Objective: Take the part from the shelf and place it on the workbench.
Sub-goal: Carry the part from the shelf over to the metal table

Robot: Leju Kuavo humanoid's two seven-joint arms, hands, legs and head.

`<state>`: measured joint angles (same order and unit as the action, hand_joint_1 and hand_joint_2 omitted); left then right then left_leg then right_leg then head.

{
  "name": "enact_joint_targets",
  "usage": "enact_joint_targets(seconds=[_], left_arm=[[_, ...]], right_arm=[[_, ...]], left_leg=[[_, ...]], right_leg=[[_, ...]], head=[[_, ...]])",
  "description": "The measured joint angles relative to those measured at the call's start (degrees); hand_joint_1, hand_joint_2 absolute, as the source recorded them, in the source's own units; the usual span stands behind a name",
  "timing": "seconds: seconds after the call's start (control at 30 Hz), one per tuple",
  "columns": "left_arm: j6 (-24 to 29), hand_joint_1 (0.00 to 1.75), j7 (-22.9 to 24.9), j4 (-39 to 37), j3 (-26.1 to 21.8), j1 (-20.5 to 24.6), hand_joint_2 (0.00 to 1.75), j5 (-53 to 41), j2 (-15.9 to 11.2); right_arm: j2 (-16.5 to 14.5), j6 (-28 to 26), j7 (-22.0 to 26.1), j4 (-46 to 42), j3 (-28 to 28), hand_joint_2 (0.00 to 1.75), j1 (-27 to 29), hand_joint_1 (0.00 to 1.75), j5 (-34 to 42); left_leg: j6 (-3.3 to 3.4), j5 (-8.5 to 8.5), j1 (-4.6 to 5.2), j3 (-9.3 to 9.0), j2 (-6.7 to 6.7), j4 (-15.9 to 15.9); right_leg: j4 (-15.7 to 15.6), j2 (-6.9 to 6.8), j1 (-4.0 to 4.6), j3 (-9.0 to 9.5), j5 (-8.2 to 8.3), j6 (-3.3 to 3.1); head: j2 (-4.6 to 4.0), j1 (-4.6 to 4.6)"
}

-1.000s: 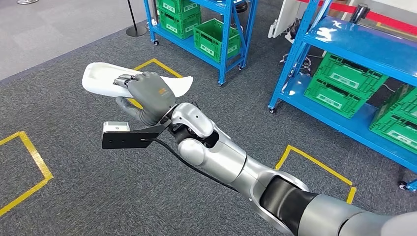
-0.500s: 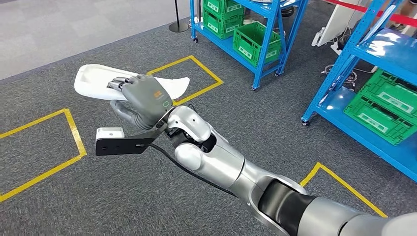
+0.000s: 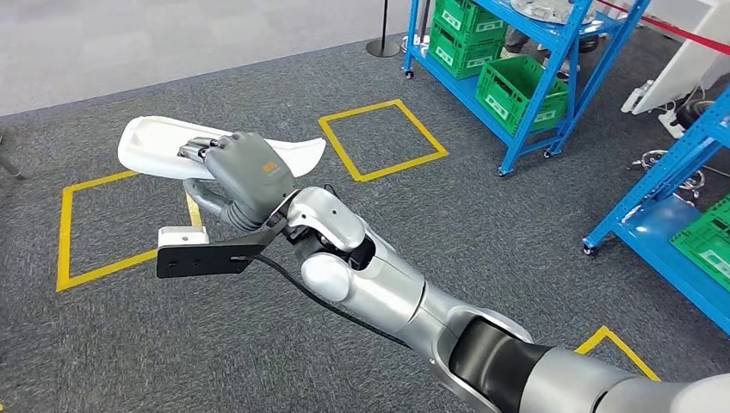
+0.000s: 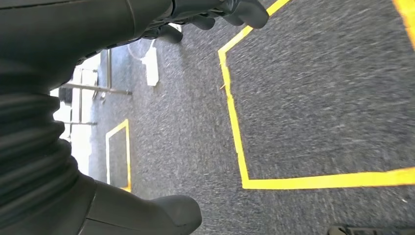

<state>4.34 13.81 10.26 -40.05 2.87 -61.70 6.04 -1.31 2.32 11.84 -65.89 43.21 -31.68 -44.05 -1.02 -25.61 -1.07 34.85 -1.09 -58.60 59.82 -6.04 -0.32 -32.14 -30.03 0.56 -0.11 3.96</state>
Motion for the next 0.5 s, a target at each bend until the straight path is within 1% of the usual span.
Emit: enact_joint_targets(seconds=[0.03, 0.07, 0.1, 0.13, 0.17, 0.2, 0.23, 0.27, 0.3, 0.33, 0.37, 0.4, 0.43, 0.47, 0.5], left_arm=[[0.1, 0.0, -0.1, 0.0, 0.0, 0.1, 1.75, 0.0, 0.0], [0.2, 0.0, -0.2, 0.0, 0.0, 0.1, 1.75, 0.0, 0.0], [0.3, 0.0, -0.2, 0.1, 0.0, 0.2, 1.75, 0.0, 0.0], [0.3, 0.0, -0.2, 0.1, -0.1, 0.3, 1.75, 0.0, 0.0], [0.3, 0.0, -0.1, 0.1, -0.1, 0.2, 1.75, 0.0, 0.0], [0.2, 0.0, 0.1, 0.1, -0.1, 0.2, 1.75, 0.0, 0.0], [0.1, 0.0, 0.2, 0.1, -0.1, 0.1, 1.75, -0.1, 0.0], [0.0, 0.0, 0.3, 0.1, -0.1, 0.1, 1.75, -0.2, 0.0], [-0.2, 0.0, 0.2, 0.1, -0.1, 0.1, 1.75, -0.3, 0.0], [-0.3, 0.0, 0.2, 0.1, -0.1, 0.1, 1.75, -0.6, 0.0], [-0.4, 0.0, 0.1, 0.1, -0.1, 0.1, 1.75, -0.9, 0.0], [-0.5, 0.0, 0.1, 0.1, -0.1, 0.0, 1.75, -1.3, 0.0], [-0.6, 0.0, 0.1, 0.1, -0.1, -0.1, 1.75, -1.8, -0.1], [-0.6, 0.0, 0.0, 0.1, 0.0, -0.2, 1.75, -2.4, -0.2], [-0.6, 0.0, -0.2, 0.1, 0.0, -0.3, 1.75, -3.1, -0.3]], right_arm=[[0.0, 0.0, 0.0, 0.0, 0.1, 1.75, 0.0, 1.75, 0.1], [0.0, 0.0, 0.0, 0.0, 0.1, 1.75, 0.1, 1.75, 0.1], [0.1, 0.0, 0.0, 0.0, 0.2, 1.75, 0.3, 1.75, 0.1], [0.2, 0.0, 0.0, 0.0, 0.2, 1.75, 0.5, 1.75, 0.1], [0.3, 0.1, -0.1, 0.0, 0.3, 1.75, 0.6, 1.75, 0.1], [0.3, 0.0, -0.1, 0.0, 0.4, 1.75, 0.7, 1.75, 0.1], [0.3, 0.0, -0.1, -0.1, 0.5, 1.75, 0.8, 1.75, 0.1], [0.3, -0.1, -0.2, -0.1, 0.5, 1.75, 0.8, 1.75, 0.1], [0.3, -0.3, -0.3, -0.2, 0.6, 1.75, 0.8, 1.75, 0.1], [0.3, -0.4, -0.4, -0.4, 0.6, 1.75, 0.9, 1.75, 0.0], [0.3, -0.6, -0.6, -0.5, 0.6, 1.75, 1.0, 1.75, -0.2], [0.3, -0.9, -0.8, -0.6, 0.6, 1.75, 1.1, 1.75, -0.3], [0.3, -1.2, -1.1, -0.8, 0.6, 1.75, 1.3, 1.75, -0.6], [0.3, -1.6, -1.4, -1.1, 0.6, 1.75, 1.6, 1.75, -0.9], [0.5, -2.0, -1.7, -1.5, 0.4, 1.75, 2.2, 1.75, -1.3]], left_leg=[[0.35, 0.13, -0.1, -0.02, 0.63, 0.1], [0.61, 0.21, -0.13, 0.04, 1.29, 0.1], [0.79, 0.24, -0.08, 0.1, 2.01, 0.1], [0.9, 0.27, 0.02, 0.16, 2.83, 0.1], [0.94, 0.29, 0.12, 0.21, 3.69, 0.1], [0.94, 0.32, 0.2, 0.23, 4.57, 0.0], [0.9, 0.37, 0.24, 0.24, 5.44, 0.0], [0.81, 0.43, 0.22, 0.25, 6.26, 0.0], [0.63, 0.49, 0.23, 0.3, 7.04, -0.1], [0.37, 0.59, 0.19, 0.4, 7.8, -0.1], [0.05, 0.72, 0.12, 0.55, 8.47, -0.1], [-0.33, 0.89, 0.06, 0.69, 9.13, 0.1], [-0.73, 1.1, 0.01, 0.93, 9.73, 0.3], [-0.95, 1.14, 0.04, 1.14, 9.26, 0.3], [-1.11, 0.68, 0.17, 1.54, 7.8, -0.3]], right_leg=[[2.3, 1.77, -0.16, -0.97, -1.45, 0.25], [5.8, 3.75, -0.28, -2.55, -3.24, 0.37], [9.8, 4.96, -0.28, -4.57, -5.04, 0.35], [13.4, 5.57, -0.24, -6.49, -6.25, 0.26], [15.3, 5.84, -0.17, -7.67, -6.42, 0.06], [15.1, 6.06, -0.07, -7.82, -5.53, -0.23], [12.5, 6.49, 0.04, -6.77, -3.67, -0.6], [8.4, 7.54, 0.14, -4.85, -1.44, -1.0], [4.4, 9.07, 0.26, -2.95, 0.24, -1.29], [1.3, 10.28, 0.4, -1.51, 1.39, -1.49], [-0.4, 11.06, 0.56, -0.76, 1.84, -1.59], [-0.9, 11.05, 0.73, -0.63, 1.83, -1.65], [-1.1, 10.3, 0.71, -0.58, 2.05, -1.86], [-1.4, 9.55, 0.63, -0.44, 2.31, -2.13], [-1.9, 8.8, 0.53, -0.25, 2.58, -2.5]], head=[[0.0, 0.07], [0.0, 0.13], [0.0, 0.21], [0.0, 0.23], [0.0, 0.23], [0.0, 0.22], [0.0, 0.22], [0.0, 0.22], [0.0, 0.19], [0.0, 0.24], [0.0, 0.28], [0.0, 0.32], [0.0, 0.39], [0.0, 0.39], [0.0, 0.31]])
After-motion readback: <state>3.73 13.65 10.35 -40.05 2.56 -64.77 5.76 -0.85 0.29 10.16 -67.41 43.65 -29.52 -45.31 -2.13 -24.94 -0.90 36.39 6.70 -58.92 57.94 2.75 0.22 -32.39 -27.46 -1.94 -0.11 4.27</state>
